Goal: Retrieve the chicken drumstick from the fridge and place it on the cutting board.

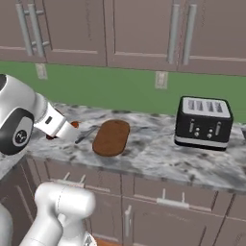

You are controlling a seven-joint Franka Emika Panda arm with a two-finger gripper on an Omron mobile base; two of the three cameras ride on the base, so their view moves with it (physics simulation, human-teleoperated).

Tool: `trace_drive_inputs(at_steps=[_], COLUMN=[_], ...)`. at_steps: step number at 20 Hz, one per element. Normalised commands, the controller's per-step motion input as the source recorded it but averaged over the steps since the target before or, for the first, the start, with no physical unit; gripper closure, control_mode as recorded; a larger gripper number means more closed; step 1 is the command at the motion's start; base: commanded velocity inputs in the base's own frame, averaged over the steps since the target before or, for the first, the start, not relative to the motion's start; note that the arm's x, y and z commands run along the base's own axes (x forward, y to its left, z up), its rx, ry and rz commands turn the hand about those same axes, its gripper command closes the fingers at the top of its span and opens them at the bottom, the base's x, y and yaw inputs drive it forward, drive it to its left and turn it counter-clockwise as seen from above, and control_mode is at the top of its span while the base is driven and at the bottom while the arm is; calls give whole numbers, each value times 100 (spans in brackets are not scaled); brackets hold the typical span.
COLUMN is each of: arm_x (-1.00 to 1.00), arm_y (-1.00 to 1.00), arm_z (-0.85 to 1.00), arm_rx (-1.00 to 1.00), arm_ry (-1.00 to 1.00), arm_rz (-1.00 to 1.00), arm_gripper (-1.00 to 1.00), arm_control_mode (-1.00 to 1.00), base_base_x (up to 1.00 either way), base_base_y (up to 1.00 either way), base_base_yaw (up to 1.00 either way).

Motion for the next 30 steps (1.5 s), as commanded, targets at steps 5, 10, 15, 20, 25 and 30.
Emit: trace_drive_inputs(at_steps=[5,10,15,20,25,30], arm_x=[0,0,24,30,30,70], arm_y=[0,0,-23,-20,-14,-5], arm_z=[0,0,-28,-46,-71,-53], arm_rx=[0,0,2,1,0,0], arm_ry=[0,0,10,15,2,0], arm_rz=[0,0,7,16,17,15], arm_gripper=[100,100,100,100,100,100], arm_control_mode=[100,100,-100,-100,-100,-100], base_base_x=[72,71,10,0,0,0], base_base_y=[56,17,0,0,0,0], base_base_yaw=[-17,-7,0,0,0,0])
